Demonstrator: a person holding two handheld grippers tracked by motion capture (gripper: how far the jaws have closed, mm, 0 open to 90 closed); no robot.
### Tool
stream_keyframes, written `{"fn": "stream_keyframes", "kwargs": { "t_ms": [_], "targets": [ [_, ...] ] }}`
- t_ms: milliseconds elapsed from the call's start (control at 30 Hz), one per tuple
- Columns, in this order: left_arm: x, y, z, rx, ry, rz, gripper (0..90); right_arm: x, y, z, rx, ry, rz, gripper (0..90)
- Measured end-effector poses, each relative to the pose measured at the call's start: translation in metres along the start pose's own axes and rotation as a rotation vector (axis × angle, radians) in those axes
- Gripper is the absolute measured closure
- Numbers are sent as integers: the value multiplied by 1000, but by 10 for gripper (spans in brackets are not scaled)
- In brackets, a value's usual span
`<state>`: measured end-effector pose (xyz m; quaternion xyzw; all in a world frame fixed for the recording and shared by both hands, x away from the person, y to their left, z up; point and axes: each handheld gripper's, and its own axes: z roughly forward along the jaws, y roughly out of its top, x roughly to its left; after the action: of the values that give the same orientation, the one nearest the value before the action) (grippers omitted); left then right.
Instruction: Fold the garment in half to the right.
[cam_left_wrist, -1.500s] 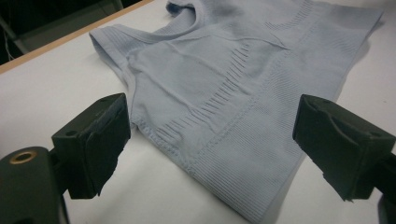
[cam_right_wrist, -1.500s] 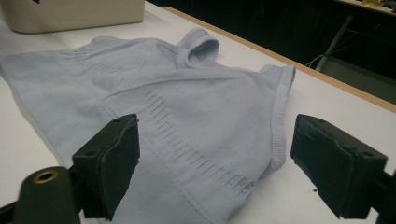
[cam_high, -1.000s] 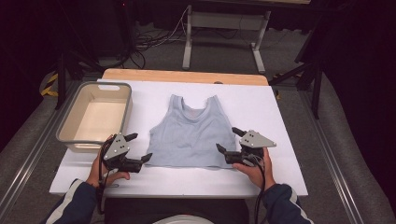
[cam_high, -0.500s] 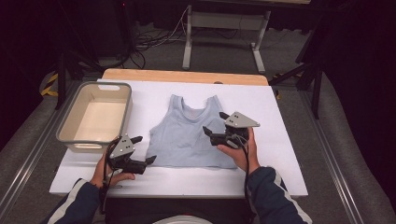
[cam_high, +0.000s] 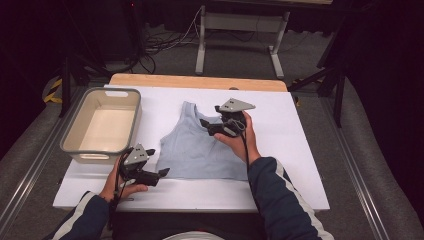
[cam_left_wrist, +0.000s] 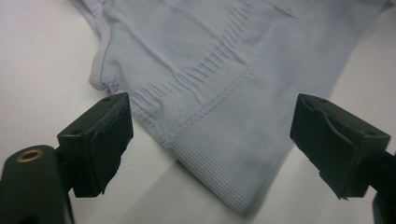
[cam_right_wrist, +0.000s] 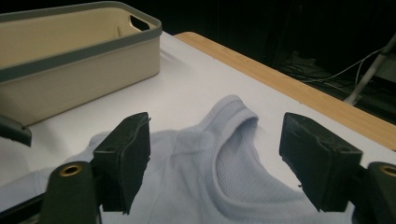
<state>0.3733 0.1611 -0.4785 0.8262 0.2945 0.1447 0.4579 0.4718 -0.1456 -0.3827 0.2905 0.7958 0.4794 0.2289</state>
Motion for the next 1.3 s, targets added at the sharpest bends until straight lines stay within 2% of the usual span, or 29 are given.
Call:
{"fn": "stream_keyframes", "kwargs": {
  "t_ms": [67,133,200,233,267,300,400,533,600,667,767,900,933,1000,1100,1167,1233,1300],
  "targets": [
    [1,0,4,26,15,-13,154,-1,6,10,15,16,6,283],
    [4,0,7,36,-5,-36,154,-4,13,21,24,17,19,300],
    [4,1,9,48,2,-39,154,-4,15,25,30,17,23,307],
    [5,1,9,46,-10,-46,155,-5,20,33,37,6,17,318],
    [5,2,10,54,7,-42,171,-7,25,44,50,7,21,343],
    [5,2,12,62,6,-48,178,-7,28,49,53,8,20,359],
    [6,4,15,89,7,-54,198,-7,32,66,75,6,-15,400],
    [6,5,18,105,1,-54,214,-7,29,97,155,-5,19,379],
    [6,5,20,129,1,-52,214,-8,26,113,198,7,55,370],
    [5,6,21,145,5,-45,213,-9,23,128,235,-5,87,370],
    [4,6,23,163,6,-44,216,-9,18,145,298,-26,102,404],
    [8,7,25,176,-4,-73,217,-10,13,159,358,-49,139,473],
    [8,7,24,179,-3,-72,222,-12,10,163,374,-59,161,483],
    [7,7,24,176,-2,-72,229,-14,7,169,406,-71,168,480],
    [7,7,24,176,-5,-71,244,-14,5,174,399,-60,183,455],
    [7,7,24,176,-5,-69,261,-12,5,176,403,-57,176,432],
    [7,7,24,175,-8,-67,286,-10,4,180,431,-61,156,435],
    [8,7,24,170,-13,-62,321,-9,3,183,448,-72,151,466]
  ]
}}
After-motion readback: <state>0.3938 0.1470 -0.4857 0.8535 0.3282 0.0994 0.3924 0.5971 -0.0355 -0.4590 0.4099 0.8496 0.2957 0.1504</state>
